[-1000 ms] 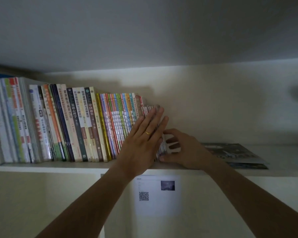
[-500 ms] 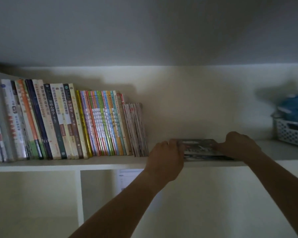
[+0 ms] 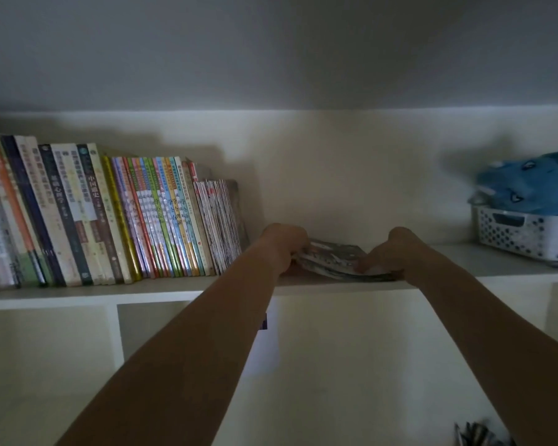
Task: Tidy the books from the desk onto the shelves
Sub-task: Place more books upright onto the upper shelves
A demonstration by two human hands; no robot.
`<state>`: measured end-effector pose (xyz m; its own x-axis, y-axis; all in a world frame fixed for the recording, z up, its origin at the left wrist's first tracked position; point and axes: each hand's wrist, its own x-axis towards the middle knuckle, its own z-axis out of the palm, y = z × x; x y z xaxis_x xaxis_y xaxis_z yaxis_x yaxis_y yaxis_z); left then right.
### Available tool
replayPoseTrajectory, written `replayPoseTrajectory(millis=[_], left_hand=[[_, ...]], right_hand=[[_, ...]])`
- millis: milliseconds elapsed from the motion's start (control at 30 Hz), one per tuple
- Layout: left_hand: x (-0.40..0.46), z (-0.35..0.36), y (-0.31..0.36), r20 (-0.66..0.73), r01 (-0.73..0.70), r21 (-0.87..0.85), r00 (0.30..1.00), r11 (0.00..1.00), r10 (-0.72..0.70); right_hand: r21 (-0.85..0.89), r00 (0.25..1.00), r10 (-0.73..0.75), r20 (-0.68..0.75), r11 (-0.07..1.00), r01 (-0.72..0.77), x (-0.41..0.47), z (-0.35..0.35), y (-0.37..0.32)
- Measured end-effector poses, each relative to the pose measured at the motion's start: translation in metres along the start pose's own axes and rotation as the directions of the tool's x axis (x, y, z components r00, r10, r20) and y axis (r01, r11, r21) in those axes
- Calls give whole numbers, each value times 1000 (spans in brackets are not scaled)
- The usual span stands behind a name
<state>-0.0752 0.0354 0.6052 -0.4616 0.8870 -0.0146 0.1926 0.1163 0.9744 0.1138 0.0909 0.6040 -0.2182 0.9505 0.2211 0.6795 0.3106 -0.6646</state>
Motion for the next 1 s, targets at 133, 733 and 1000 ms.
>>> replayPoseTrajectory(millis=[133,733,1000], left_hand=[[-4,7,-11,150,18,-265,988,964,23],[15,-8,-30,-132,-506,-238,862,829,489],[39,-9,-52,-85,-422,-32,904,906,418]], right_hand=[[199,998,-9,62,980,-3,7,1,13],[560,965,-204,-164,786,262,38,50,-5],[394,973,-218,-73,890,229,43,65,1]])
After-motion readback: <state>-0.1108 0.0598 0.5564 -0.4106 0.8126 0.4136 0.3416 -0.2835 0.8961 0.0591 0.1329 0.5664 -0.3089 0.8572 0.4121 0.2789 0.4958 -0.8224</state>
